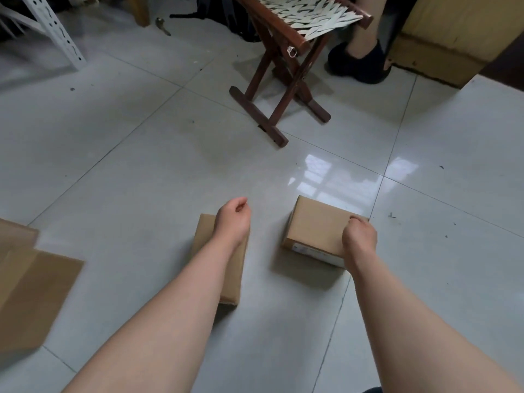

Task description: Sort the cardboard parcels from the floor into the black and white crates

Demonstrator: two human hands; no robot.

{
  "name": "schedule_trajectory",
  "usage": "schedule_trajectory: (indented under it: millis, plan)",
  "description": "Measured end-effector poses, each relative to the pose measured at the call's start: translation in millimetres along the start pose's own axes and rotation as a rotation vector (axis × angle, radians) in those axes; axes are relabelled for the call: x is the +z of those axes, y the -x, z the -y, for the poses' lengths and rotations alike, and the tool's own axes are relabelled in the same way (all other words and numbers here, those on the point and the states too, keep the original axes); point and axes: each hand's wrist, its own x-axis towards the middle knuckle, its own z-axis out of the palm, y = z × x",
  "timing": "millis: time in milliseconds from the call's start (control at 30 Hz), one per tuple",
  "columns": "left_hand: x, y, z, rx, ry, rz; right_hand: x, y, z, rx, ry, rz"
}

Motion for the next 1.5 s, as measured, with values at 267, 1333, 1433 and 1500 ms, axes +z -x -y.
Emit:
schedule_trajectory:
  millis: [267, 1333, 1433, 1500]
  plan:
    - [85.0, 11.3, -7.6, -0.089, -0.098, 0.379, -48.7, -28.9, -18.5, 0.145, 0.074, 0.204]
    - [-31.5, 25.1, -13.8, -0.147, 0.346, 0.017, -24.9, 25.3, 22.0, 0.082, -0.238, 0.54]
    - [-47.5, 25.9, -13.3, -0.15, 0.276, -0.006, -10.0, 37.7, 26.8, 0.06, -0.209, 0.601]
    - [-59.1, 29.1, -6.4, -0.169, 0.188, 0.031, 3.0, 48.2, 28.8, 0.052, -0.191, 0.659]
